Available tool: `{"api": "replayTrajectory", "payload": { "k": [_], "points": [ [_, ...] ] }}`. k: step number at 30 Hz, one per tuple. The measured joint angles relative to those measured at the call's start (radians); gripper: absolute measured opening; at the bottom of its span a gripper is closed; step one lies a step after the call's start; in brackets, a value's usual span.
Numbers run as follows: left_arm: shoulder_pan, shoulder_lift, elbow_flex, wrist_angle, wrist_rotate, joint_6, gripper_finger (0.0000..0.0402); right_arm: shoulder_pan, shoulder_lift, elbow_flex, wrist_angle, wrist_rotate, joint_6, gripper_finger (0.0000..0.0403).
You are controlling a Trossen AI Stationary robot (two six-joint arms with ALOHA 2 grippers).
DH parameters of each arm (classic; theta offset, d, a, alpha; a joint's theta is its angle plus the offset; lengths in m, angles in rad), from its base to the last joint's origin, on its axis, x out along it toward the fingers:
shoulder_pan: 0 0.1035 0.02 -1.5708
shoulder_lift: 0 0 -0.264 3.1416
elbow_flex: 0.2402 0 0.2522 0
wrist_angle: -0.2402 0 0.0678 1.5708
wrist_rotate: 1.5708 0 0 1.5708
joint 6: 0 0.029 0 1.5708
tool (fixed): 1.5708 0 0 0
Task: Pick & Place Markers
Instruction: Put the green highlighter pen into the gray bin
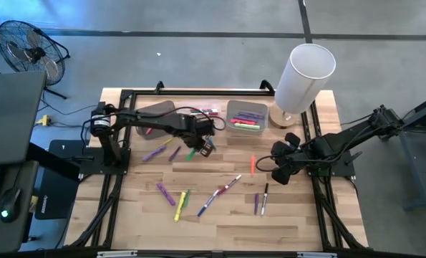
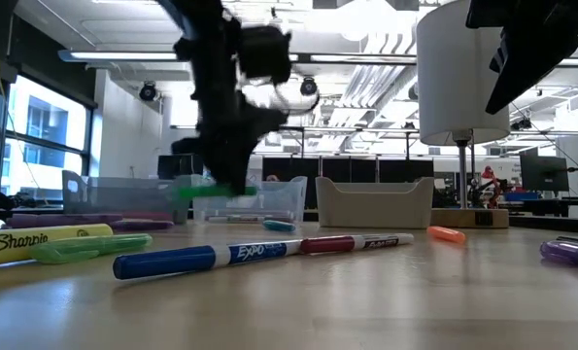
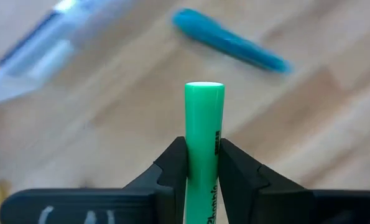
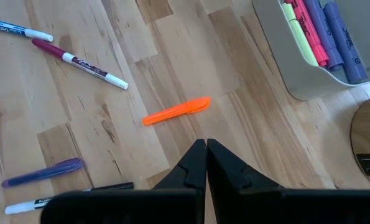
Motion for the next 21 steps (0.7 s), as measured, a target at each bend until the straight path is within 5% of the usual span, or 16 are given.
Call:
{"api": "replayTrajectory", "payload": {
  "k": [7,21],
  "points": [
    [-0.027,-0.001,0.21,-0.051,-0.096,0.083,0.0066,0.0,0.0,0.0,0.0,0.009,-0.011,0.0002],
    [0.124,0.121,0.388,0.348,-0.07,0.336,0.0067,-0.002,0.0,0.0,0.011,0.125,0.021,0.0001]
  ]
}}
